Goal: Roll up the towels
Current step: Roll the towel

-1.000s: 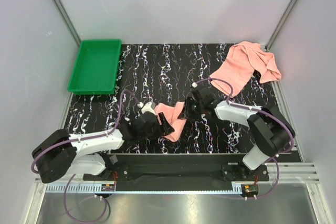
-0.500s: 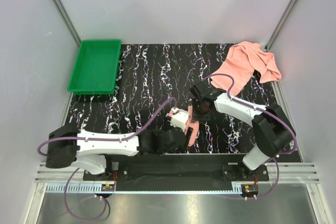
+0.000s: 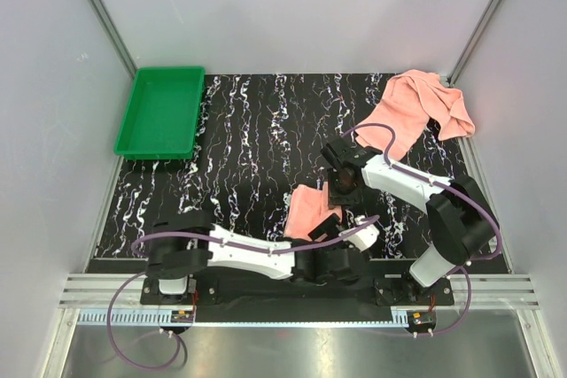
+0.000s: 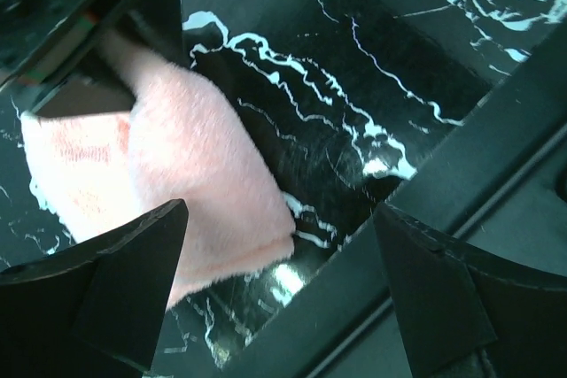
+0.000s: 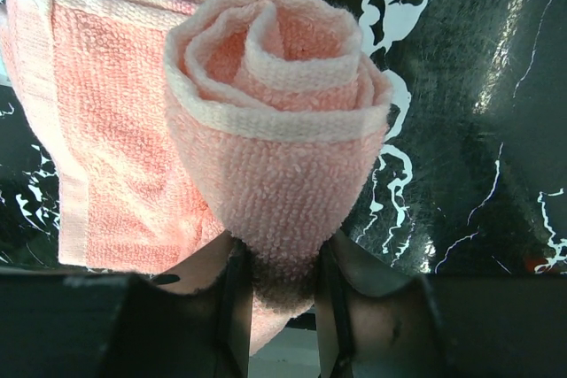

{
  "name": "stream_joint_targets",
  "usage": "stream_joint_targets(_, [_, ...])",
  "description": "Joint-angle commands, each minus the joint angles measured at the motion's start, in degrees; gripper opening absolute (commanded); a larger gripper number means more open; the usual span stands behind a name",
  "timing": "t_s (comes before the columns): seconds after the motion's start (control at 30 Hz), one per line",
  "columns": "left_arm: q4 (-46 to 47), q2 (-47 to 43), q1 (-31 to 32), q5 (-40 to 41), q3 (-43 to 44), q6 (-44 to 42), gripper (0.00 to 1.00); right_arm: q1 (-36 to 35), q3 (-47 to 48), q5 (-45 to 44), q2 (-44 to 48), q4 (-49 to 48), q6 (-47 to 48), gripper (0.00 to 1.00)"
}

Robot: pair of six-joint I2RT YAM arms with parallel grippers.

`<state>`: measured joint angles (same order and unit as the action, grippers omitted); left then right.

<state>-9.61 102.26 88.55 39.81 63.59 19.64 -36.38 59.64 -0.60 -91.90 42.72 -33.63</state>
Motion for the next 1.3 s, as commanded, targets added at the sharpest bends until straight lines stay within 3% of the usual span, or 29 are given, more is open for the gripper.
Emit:
stream_joint_targets(0.0, [-0.6, 4.3, -0.2, 5.3, 5.0, -1.0, 0.93, -0.6, 1.4, -1.2, 0.7, 1.1, 1.0, 0.34])
stream_joint_targets(0.23, [-9.2, 8.3, -1.2, 9.1, 7.0, 8.6, 0.91, -0.6, 1.4, -1.2, 0.3, 1.1, 1.7, 0.34])
stream_joint_targets(0.33, [-11.0, 8.1, -2.7, 9.1, 5.7, 11.6, 0.85, -0.6, 1.4, -1.0, 0.1, 1.0, 1.9, 0.35])
stream_joint_targets(0.57, [-10.9, 8.3, -2.9, 7.7, 1.6, 13.8, 0.62, -0.6, 2.7, -1.1, -0.8, 1.5, 2.5, 0.37])
stream_joint_targets(0.7, [-10.5, 9.4, -3.0, 6.5, 0.8, 14.3, 0.43, -0.5, 3.1, -1.2, -1.4, 1.7, 2.6, 0.38])
stream_joint_targets(0.73, [-10.3, 9.4, -3.0, 6.4, 0.7, 14.3, 0.34, -0.6, 3.2, -1.4, -1.6, 1.7, 2.7, 0.38])
stream_joint_targets(0.83, [-10.9, 8.7, -3.1, 6.2, 0.4, 14.6, 0.23, -0.4, 3.8, -2.3, -2.4, 2.3, 3.1, 0.44])
stream_joint_targets(0.97, [-10.3, 6.3, -3.3, 4.6, -1.2, 14.9, 0.20, 0.6, 5.5, -2.9, -3.5, 2.9, 4.0, 0.58])
stream_joint_targets(1.1, [-10.3, 2.3, -4.0, 1.8, -3.1, 16.0, 0.20, 3.7, 7.3, -3.5, -3.5, 3.9, 5.7, 0.80])
stream_joint_targets(1.27, [-9.3, -2.4, -5.1, -1.3, -6.6, 18.4, 0.19, 12.6, 9.8, -3.4, -3.1, 4.1, 8.9, 0.89])
